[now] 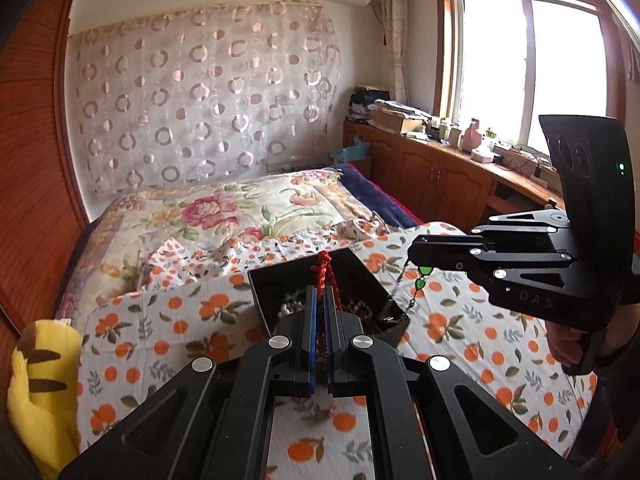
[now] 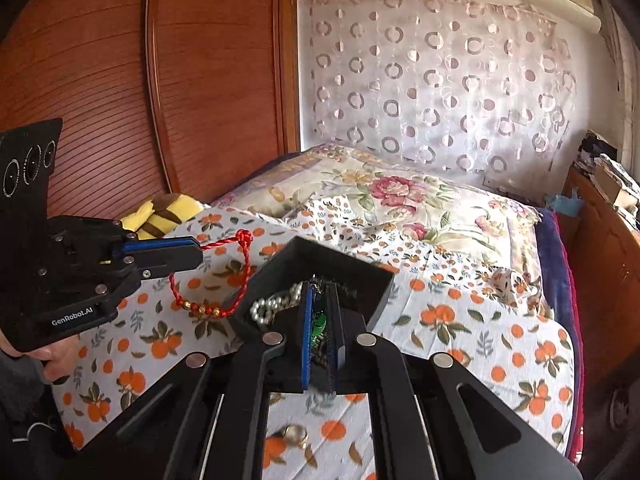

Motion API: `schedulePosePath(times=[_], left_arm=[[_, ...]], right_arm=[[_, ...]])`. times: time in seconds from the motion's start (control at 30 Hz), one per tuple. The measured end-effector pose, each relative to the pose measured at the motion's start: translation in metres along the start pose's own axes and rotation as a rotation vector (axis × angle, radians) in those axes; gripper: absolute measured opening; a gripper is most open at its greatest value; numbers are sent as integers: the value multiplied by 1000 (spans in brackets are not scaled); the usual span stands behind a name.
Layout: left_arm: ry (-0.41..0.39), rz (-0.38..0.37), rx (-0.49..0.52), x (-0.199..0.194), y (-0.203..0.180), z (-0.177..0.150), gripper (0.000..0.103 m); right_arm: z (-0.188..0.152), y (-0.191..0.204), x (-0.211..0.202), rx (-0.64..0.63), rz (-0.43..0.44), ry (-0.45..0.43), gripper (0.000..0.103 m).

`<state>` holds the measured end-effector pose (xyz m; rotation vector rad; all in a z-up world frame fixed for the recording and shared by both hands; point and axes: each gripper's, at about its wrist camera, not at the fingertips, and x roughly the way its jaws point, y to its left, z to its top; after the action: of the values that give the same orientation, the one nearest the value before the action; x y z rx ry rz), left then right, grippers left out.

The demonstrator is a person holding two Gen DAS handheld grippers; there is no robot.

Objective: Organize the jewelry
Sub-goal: 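Carry the red bracelet with left and earring with right into the box, opening both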

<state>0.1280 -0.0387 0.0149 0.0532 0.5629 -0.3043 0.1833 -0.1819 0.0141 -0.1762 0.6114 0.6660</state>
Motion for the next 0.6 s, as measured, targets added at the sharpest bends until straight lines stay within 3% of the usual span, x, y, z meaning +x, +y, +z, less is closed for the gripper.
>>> schedulePosePath(times=[0.37,0.43,0.5,0.6], left_arm=[[29,-3,-2,34,3,14,2],[37,-4,-5,39,4,13,2],[48,-6,-7,45,4,12,2],[59,-7,-6,52,2,11,2]], right_arm=[[-10,-7,36,8,41,60,8],[-15,-10,38,12,41,69,10],[-18,-14,39,17,37,70,20],[-22,-20,39,30,31,72,21]])
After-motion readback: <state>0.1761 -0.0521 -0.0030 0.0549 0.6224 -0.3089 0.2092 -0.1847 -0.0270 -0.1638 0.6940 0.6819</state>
